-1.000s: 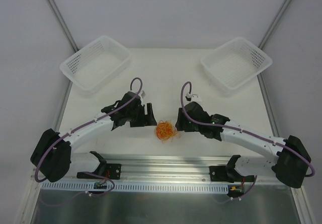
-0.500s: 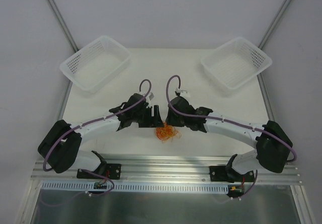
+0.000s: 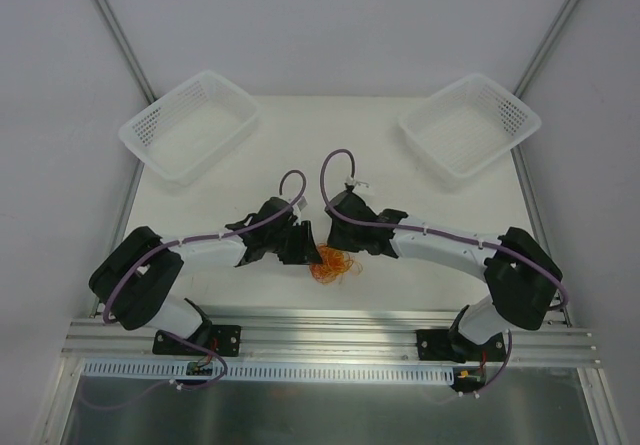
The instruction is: Untangle the cables
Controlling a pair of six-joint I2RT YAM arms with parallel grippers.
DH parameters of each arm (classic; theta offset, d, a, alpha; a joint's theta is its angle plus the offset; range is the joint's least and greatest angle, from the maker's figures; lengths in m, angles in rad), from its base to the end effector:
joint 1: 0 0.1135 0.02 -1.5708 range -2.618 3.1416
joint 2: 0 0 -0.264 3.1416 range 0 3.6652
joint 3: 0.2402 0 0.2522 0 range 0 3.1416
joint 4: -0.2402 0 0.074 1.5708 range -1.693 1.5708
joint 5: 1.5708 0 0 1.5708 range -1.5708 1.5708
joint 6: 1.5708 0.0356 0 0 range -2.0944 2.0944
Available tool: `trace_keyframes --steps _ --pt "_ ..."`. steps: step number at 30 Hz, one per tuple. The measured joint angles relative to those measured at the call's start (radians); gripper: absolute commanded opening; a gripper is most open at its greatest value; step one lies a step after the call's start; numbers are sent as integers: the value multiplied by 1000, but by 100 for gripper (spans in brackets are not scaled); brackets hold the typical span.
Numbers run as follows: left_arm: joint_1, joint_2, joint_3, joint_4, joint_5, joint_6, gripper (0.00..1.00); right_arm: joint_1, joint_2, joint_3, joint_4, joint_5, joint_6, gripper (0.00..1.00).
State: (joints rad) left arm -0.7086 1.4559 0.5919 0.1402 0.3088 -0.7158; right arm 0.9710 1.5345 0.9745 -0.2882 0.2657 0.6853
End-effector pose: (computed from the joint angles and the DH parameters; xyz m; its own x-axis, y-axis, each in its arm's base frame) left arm 0.2020 -0.1874 0.1570 -0.8997 -0.0522 -0.4333 0.2683 0.7168 -0.6436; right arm 0.1892 0.2601 0.2168 -0.7699 -0.0439 -0.6367 -0.2728 0.9246 0.2661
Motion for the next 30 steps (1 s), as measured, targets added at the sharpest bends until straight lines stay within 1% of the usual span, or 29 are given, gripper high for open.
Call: trace_keyframes --steps 1,3,4,6,7,10,11,13,14,17,20,23,26,30 --pt "0 2 -5 9 2 -5 30 0 6 4 0 0 3 33" --pt "0 5 -12 24 2 -10 24 -1 20 13 1 -1 8 32" --pt "-2 6 -14 29 3 -11 18 -1 29 17 2 -1 11 32" --pt "-6 9 -17 39 3 -15 13 -1 44 21 5 -2 15 31" --pt "-12 10 -17 43 4 -17 9 -1 52 21 5 -2 18 31" --pt "-13 10 -19 56 4 -22 2 -1 74 21 4 -4 22 26" --pt "-13 10 -19 58 4 -23 0 -1 79 21 4 -3 23 22" --pt "-13 10 -19 60 3 -24 0 -1 87 21 3 -2 25 18" --pt "-13 10 -23 63 3 -24 0 -1 88 22 0 0 27 12" --pt "-13 8 -37 68 -4 -25 0 -1 88 26 -10 10 26 1" --pt "-16 -10 -49 62 -24 -24 0 -1 74 30 -35 38 16 1" --pt "-19 -40 -51 43 -55 -23 0 -2 25 30 -77 76 -4 1" --pt "-16 -73 -51 11 -86 -19 0 -10 -64 30 -126 125 -34 1" --pt "31 -145 -51 -48 -112 -5 0 -44 -209 31 -197 193 -96 1"
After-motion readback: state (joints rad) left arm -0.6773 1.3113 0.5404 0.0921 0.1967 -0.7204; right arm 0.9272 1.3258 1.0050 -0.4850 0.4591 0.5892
